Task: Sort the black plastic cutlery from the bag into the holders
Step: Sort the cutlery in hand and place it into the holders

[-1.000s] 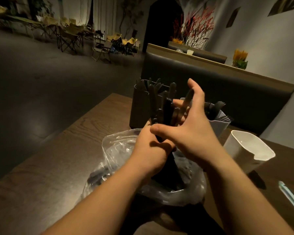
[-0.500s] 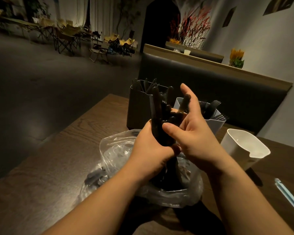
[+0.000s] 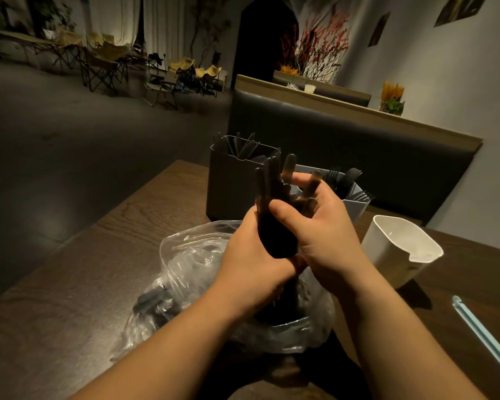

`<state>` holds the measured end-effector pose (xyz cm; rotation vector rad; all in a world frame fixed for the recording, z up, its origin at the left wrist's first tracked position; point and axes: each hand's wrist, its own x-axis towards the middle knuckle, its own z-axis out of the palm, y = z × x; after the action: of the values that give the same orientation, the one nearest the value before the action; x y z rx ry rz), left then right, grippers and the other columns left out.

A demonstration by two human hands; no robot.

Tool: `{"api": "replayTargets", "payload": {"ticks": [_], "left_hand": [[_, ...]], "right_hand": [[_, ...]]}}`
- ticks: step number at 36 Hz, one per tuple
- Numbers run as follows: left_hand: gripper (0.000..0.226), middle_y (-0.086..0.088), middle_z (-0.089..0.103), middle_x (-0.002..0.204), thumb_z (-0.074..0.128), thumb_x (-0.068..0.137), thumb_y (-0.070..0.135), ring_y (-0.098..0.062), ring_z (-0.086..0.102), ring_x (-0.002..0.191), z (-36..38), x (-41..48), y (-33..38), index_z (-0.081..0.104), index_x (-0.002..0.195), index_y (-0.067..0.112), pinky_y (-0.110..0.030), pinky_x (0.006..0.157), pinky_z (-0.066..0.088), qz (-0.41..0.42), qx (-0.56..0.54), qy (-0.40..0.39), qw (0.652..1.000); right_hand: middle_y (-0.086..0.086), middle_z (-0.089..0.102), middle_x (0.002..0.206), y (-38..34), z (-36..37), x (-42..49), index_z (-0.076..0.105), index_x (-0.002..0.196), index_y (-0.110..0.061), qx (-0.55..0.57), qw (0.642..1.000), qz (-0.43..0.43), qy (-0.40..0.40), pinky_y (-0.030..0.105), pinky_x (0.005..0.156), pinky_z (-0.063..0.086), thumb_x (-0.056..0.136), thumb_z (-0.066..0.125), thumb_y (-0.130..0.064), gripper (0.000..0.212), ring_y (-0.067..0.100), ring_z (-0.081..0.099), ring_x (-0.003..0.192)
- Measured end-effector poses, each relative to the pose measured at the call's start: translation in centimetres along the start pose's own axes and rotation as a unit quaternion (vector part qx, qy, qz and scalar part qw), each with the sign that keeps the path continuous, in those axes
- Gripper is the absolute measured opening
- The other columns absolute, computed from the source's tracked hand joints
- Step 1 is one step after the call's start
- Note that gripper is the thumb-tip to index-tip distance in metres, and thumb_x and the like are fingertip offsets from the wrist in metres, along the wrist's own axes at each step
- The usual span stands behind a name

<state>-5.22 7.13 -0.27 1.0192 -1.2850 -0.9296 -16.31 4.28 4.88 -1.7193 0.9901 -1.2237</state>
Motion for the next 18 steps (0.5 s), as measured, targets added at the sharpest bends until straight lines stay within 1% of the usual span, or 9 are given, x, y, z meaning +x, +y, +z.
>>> {"api": "replayTargets", "payload": {"ticks": [2,4,9,12,15,18], "left_hand": [[0.067,0.015,0.071,0.112,0.087,0.069,0.003,-0.003,0.067,0.108,-0.02,-0.05,0.12,0.056,0.119,0.036,-0.036,0.095,0.056,0.003,-0.010,0.000,1.000],[0.069,0.015,0.071,0.113,0.086,0.070,0.003,-0.002,0.066,0.110,0.07,-0.04,0.10,0.055,0.122,0.037,-0.036,0.095,0.057,0.011,-0.003,-0.004,1.000],[0.069,0.012,0.071,0.116,0.084,0.073,0.002,-0.005,0.066,0.112,0.19,-0.07,0.01,0.055,0.126,0.035,-0.036,0.095,0.056,0.020,-0.011,-0.002,1.000],[0.068,0.014,0.071,0.114,0.084,0.073,0.002,-0.003,0.067,0.110,0.20,-0.09,-0.10,0.054,0.123,0.038,-0.034,0.094,0.057,0.017,-0.012,-0.005,1.000],[0.071,0.017,0.069,0.113,0.083,0.073,0.000,-0.002,0.066,0.109,0.29,-0.21,-0.38,0.053,0.121,0.042,-0.031,0.091,0.057,0.015,-0.005,-0.006,1.000],[0.070,0.022,0.067,0.110,0.080,0.073,-0.004,0.002,0.066,0.104,0.35,-0.39,-0.63,0.052,0.121,0.040,-0.018,0.081,0.055,0.018,0.001,-0.026,0.999]], "right_hand": [[-0.004,0.071,0.111,-0.08,-0.07,-0.05,0.060,0.116,-0.035,0.017,1.000,0.005,-0.005,0.024,0.084,0.058,0.093,0.067,-0.011,0.034,0.007,0.069,0.104],[-0.003,0.070,0.114,0.01,-0.08,-0.06,0.060,0.117,-0.035,0.026,1.000,0.013,-0.002,0.027,0.086,0.059,0.096,0.062,-0.011,0.032,0.008,0.068,0.106],[-0.002,0.070,0.111,-0.03,0.11,-0.03,0.061,0.113,-0.037,0.064,0.997,0.048,-0.009,0.026,0.080,0.059,0.099,0.057,-0.012,0.029,0.011,0.069,0.104],[0.000,0.071,0.111,-0.20,0.04,-0.04,0.062,0.113,-0.037,0.088,0.994,0.065,-0.023,0.026,0.078,0.059,0.101,0.055,-0.013,0.028,0.014,0.070,0.104],[0.004,0.071,0.114,-0.20,-0.06,-0.06,0.062,0.117,-0.032,0.110,0.991,0.065,-0.037,0.032,0.087,0.058,0.097,0.059,-0.015,0.027,0.018,0.069,0.107],[0.012,0.071,0.119,-0.37,-0.51,-0.37,0.058,0.125,-0.027,0.126,0.988,0.043,-0.078,0.043,0.098,0.054,0.082,0.067,-0.019,0.045,0.025,0.068,0.114]]}}
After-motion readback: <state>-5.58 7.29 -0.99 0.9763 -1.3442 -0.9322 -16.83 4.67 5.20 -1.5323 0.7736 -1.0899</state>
